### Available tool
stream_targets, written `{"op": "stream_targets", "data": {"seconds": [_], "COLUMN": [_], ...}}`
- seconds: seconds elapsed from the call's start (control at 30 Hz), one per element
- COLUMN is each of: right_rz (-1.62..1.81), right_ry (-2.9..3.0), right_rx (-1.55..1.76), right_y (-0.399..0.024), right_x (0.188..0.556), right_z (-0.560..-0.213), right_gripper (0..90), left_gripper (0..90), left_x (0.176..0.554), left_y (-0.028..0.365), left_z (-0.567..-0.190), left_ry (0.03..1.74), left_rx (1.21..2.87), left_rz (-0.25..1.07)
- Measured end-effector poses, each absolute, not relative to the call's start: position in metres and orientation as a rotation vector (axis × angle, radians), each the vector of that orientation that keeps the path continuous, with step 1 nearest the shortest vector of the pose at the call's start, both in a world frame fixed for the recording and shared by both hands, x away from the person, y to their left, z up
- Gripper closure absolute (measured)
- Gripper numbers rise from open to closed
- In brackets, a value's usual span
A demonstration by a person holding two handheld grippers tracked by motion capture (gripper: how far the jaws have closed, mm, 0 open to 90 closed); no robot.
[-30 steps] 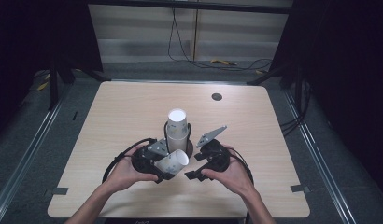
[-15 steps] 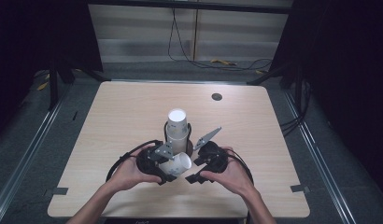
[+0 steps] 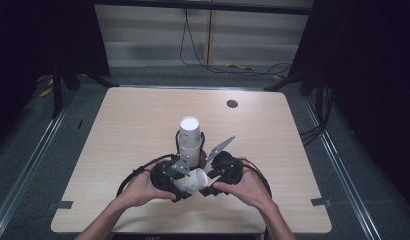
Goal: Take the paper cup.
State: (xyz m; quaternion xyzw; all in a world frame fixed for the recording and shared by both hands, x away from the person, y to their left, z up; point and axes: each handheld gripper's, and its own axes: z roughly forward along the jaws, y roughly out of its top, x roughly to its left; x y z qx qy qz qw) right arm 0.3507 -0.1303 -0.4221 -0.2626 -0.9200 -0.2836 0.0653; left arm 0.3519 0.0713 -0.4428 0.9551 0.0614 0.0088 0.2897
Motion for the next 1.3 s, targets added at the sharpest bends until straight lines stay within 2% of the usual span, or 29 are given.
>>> {"op": "stream_targets", "data": {"seconds": [0.4, 0.6, 0.87, 1.3], "right_rz": [-0.802, -0.801, -0.816, -0.802], "right_ry": [-2.757, -2.751, -2.712, -2.685], "right_rx": [-0.745, -0.725, -0.689, -0.682], "right_y": [-0.124, -0.121, -0.12, -0.119], "right_x": [0.352, 0.353, 0.352, 0.352], "right_z": [-0.429, -0.43, -0.43, -0.431], "right_gripper": [30.0, 26.4, 32.5, 32.8], "left_gripper": [30.7, 31.3, 32.1, 31.6], "left_x": [0.345, 0.341, 0.338, 0.336], "left_y": [0.064, 0.061, 0.061, 0.063], "left_z": [-0.443, -0.443, -0.441, -0.442], "left_ry": [0.126, 0.106, 0.084, 0.044], "left_rx": [2.565, 2.564, 2.555, 2.551], "left_rz": [0.048, 0.049, 0.055, 0.041]}}
